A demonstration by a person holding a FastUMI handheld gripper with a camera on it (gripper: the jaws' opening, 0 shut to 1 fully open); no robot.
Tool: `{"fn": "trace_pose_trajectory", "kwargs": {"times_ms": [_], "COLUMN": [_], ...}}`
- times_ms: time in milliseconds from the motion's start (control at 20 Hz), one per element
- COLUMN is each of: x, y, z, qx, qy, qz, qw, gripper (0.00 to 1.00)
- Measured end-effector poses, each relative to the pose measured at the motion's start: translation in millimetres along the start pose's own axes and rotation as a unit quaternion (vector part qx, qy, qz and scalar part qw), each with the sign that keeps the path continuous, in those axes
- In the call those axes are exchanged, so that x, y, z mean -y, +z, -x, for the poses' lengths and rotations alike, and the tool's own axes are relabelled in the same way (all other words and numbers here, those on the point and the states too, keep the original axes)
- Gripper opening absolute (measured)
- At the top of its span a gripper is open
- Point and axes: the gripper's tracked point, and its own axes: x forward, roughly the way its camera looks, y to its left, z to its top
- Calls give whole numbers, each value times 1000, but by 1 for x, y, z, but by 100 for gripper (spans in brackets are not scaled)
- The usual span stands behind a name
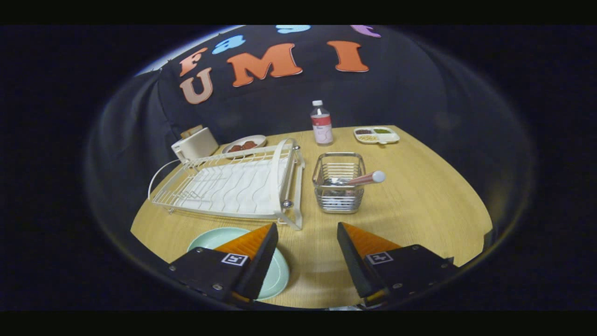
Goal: Take the plate from the dish rack, then take the spoon from the basket and place it into the plate.
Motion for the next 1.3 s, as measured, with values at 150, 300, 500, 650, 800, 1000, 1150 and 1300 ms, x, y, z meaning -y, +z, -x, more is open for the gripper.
{"fn": "trace_pose_trajectory", "kwargs": {"times_ms": [150,300,500,650,800,1000,1150,1300], "x": [17,33,41,47,49,40,38,35], "y": [23,40,51,56,59,67,77,86], "z": [-4,-12,-25,-31,-33,-33,-24,-11], "qx": [59,106,149,169,177,187,197,205], "qy": [-13,-37,-66,-94,-94,-67,-62,-59], "qz": [-25,-12,23,38,20,-17,-30,-32], "qw": [998,994,986,980,980,980,978,977], "gripper": [78,80,70,52,28,13,10,9]}}
